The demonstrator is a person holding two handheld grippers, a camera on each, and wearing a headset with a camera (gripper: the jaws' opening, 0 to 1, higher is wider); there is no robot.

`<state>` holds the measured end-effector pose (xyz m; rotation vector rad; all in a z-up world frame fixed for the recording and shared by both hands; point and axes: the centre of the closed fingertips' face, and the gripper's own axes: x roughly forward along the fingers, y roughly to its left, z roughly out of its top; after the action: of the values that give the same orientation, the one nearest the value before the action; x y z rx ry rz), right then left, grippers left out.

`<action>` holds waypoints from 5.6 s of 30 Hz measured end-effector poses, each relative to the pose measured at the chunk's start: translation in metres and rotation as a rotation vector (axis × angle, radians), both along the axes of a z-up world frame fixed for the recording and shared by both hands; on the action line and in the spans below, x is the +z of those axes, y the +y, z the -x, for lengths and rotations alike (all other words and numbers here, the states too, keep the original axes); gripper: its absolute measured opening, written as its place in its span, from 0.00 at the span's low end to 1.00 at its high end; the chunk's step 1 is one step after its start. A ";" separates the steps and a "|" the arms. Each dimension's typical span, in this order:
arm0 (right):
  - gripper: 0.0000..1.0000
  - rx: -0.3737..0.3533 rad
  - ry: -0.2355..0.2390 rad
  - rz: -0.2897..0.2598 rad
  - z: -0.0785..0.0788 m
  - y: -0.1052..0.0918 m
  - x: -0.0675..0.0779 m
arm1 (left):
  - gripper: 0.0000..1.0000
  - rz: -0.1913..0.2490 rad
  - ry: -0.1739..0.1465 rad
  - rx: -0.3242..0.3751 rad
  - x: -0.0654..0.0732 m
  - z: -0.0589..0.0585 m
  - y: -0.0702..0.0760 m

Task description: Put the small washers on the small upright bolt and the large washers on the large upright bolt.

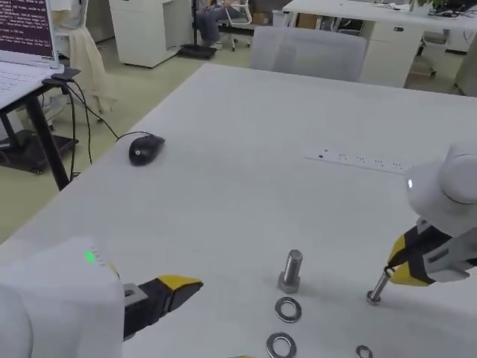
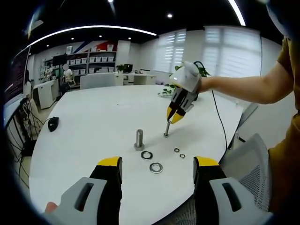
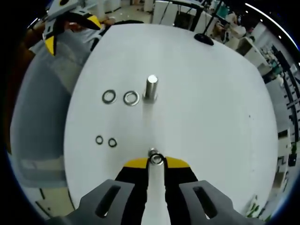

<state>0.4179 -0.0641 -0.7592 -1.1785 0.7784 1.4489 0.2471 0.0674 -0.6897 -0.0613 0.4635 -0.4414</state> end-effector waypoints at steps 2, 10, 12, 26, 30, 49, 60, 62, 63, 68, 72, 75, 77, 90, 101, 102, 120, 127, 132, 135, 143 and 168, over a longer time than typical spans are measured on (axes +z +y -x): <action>0.12 0.001 0.001 0.004 -0.001 0.000 -0.002 | 0.61 -0.002 0.002 0.002 -0.001 0.000 0.001; 0.12 0.018 -0.011 0.009 -0.003 0.001 -0.008 | 0.61 0.003 0.004 0.001 -0.001 0.000 0.001; 0.12 0.018 -0.004 0.010 -0.002 0.001 -0.010 | 0.61 0.000 0.004 0.001 -0.001 0.000 0.001; 0.13 0.027 0.012 0.035 -0.005 0.000 -0.040 | 0.61 -0.003 0.020 0.006 -0.003 0.001 0.002; 0.13 0.029 0.015 0.036 -0.006 -0.001 -0.047 | 0.61 -0.002 0.025 0.007 -0.005 0.001 0.002; 0.15 0.018 0.000 0.032 -0.012 -0.009 -0.050 | 0.61 0.000 0.021 0.012 -0.004 -0.002 0.003; 0.15 -0.015 0.015 0.023 0.002 -0.023 -0.039 | 0.61 -0.010 0.001 -0.003 0.002 -0.003 0.001; 0.15 -0.016 0.023 0.025 0.008 -0.024 -0.038 | 0.61 -0.013 -0.004 -0.008 0.004 -0.002 -0.001; 0.15 -0.011 0.026 0.025 0.012 -0.024 -0.038 | 0.61 -0.013 -0.007 -0.011 0.005 -0.002 -0.001; 0.15 0.005 0.045 0.019 0.030 -0.021 -0.037 | 0.61 -0.017 -0.016 -0.022 0.008 0.000 -0.004; 0.15 0.022 0.059 0.018 0.044 -0.018 -0.039 | 0.61 -0.021 -0.021 -0.029 0.009 0.002 -0.005; 0.15 0.036 0.073 0.016 0.055 -0.015 -0.041 | 0.61 -0.020 -0.025 -0.033 0.010 0.004 -0.005; 0.15 0.049 0.078 0.023 0.061 -0.014 -0.044 | 0.61 -0.021 -0.025 -0.037 0.010 0.005 -0.006; 0.16 0.094 0.085 0.042 0.075 -0.010 -0.058 | 0.60 -0.011 -0.032 -0.031 0.010 0.009 -0.005; 0.17 0.130 0.099 0.051 0.077 -0.002 -0.066 | 0.60 0.000 -0.031 -0.016 0.009 0.007 -0.005; 0.17 0.132 0.104 0.051 0.077 -0.001 -0.066 | 0.60 0.000 -0.031 -0.015 0.009 0.007 -0.005; 0.15 0.154 0.098 0.066 0.077 0.001 -0.066 | 0.60 0.007 -0.032 -0.007 0.008 0.003 -0.004; 0.13 0.154 0.095 0.069 0.077 0.001 -0.066 | 0.60 0.006 -0.032 -0.005 0.008 0.005 -0.003; 0.13 0.149 0.095 0.075 0.077 0.001 -0.066 | 0.60 0.008 -0.032 -0.005 0.008 0.006 -0.003; 0.12 0.143 0.098 0.075 0.077 0.001 -0.066 | 0.60 0.006 -0.032 -0.006 0.008 0.005 -0.003; 0.12 0.121 0.097 0.067 0.070 -0.003 -0.056 | 0.60 0.004 -0.030 -0.009 0.008 0.004 -0.004; 0.12 0.024 0.010 0.043 0.027 -0.026 -0.013 | 0.60 -0.007 -0.027 -0.044 0.009 -0.001 -0.008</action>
<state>0.3909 -0.0896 -0.7727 -1.2176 0.8083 1.4657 0.2481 0.0594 -0.6805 -0.0389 0.4409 -0.4832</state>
